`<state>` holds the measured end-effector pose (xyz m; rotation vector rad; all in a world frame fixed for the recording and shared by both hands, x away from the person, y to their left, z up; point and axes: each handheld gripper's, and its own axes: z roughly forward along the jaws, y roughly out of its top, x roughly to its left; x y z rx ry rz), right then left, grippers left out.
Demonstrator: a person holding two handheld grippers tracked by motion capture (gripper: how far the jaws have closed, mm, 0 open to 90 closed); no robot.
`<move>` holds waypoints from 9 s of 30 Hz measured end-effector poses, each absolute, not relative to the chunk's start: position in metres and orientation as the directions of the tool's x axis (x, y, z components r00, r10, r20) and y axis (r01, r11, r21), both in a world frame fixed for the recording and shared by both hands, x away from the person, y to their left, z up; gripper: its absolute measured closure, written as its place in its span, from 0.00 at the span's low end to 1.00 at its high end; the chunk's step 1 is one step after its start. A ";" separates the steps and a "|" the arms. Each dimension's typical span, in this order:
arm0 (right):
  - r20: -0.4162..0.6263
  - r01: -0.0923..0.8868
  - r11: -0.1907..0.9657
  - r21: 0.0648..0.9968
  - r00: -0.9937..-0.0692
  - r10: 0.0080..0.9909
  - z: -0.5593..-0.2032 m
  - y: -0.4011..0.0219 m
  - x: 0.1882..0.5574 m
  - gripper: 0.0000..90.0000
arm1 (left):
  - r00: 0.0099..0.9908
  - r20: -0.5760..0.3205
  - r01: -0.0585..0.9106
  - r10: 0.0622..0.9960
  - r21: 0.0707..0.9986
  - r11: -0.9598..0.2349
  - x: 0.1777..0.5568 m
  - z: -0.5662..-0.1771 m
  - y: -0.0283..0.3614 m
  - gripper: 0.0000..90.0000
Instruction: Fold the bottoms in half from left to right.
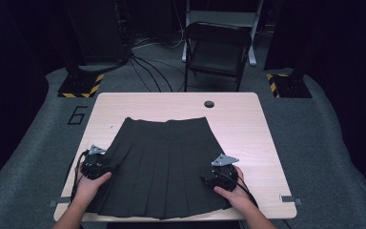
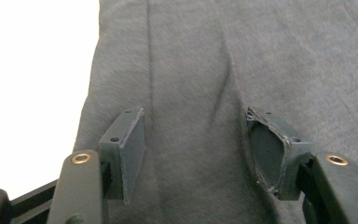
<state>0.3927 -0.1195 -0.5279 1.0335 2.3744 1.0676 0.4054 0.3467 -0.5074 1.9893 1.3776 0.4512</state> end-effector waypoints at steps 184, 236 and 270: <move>-0.006 0.487 0.454 0.746 -0.676 0.737 -0.528 -0.120 0.391 0.22 | 0.667 -0.139 0.531 0.732 0.777 -0.337 0.423 -0.465 0.169 0.63; 0.001 0.487 0.441 0.754 -0.673 0.740 -0.528 -0.120 0.391 0.22 | 0.540 -0.078 0.601 0.838 0.733 -0.318 0.403 -0.520 0.289 0.68; -0.001 0.485 0.445 0.752 -0.675 0.738 -0.528 -0.120 0.392 0.22 | 0.774 -0.121 0.486 0.622 0.743 -0.461 0.351 -0.479 0.214 1.00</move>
